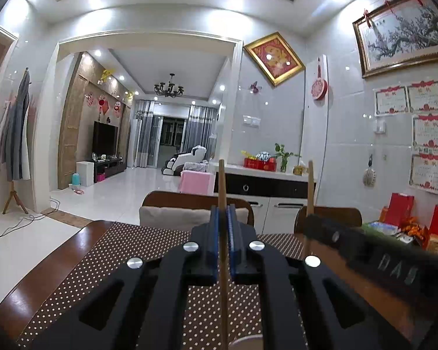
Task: Organize utensils
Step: 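Lift both held chopsticks and lower them into the pink cup, then open both tools to release the chopsticks inside the pink cup, then move back to the utensils and grasp a chopstick with the right tool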
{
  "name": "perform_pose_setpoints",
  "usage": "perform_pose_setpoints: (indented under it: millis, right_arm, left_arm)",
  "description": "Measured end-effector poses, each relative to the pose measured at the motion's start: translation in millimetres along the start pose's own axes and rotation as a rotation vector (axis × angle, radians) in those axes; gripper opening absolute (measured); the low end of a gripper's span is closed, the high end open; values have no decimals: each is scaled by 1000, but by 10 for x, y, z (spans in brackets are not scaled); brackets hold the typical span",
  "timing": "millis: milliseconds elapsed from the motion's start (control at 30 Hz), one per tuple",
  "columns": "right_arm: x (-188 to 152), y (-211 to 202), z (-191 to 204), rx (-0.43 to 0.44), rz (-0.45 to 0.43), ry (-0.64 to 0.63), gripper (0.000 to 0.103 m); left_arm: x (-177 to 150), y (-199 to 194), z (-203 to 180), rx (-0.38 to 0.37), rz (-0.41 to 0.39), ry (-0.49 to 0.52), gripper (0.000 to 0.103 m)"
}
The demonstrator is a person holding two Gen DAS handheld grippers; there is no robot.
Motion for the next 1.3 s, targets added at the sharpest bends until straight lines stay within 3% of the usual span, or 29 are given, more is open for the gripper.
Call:
perform_pose_setpoints:
  millis: [200,267,300,367,500,667,867,1300]
  right_arm:
    - [-264,25,45,49,120,-11,7]
    - [-311,-22,52,22,125,-40,7]
    - [-320,-48,49,16,124,-48,7]
    - [-335,-98,55,19,137,-56,8]
    - [-388,-218,74,4,167,-64,8]
    - [-435,-414,125,-15,179,-74,27]
    - [-456,-700,210,-26,167,-77,41]
    - [-671,-1246,417,-33,183,-95,45]
  left_arm:
    - [-146,-84,76,-3,43,42,7]
    - [-180,-114,105,-6,62,48,8]
    - [-196,-135,116,-6,72,51,10]
    - [-209,-193,140,-1,78,61,24]
    - [-210,-316,152,13,78,81,26]
    - [-198,-547,179,21,86,85,31]
    - [-203,-858,167,37,88,103,37]
    - [-347,-1479,283,71,127,111,40]
Point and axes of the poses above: each gripper's, at about its wrist camera, not at the fingertips, and y roughly the way its jaws point, z to its left, x to its top, the point moved 5 cm from there along y, roughly the way its jaws point, and after that the axes turned 15 degrees about -y, right-handed, at the moved point
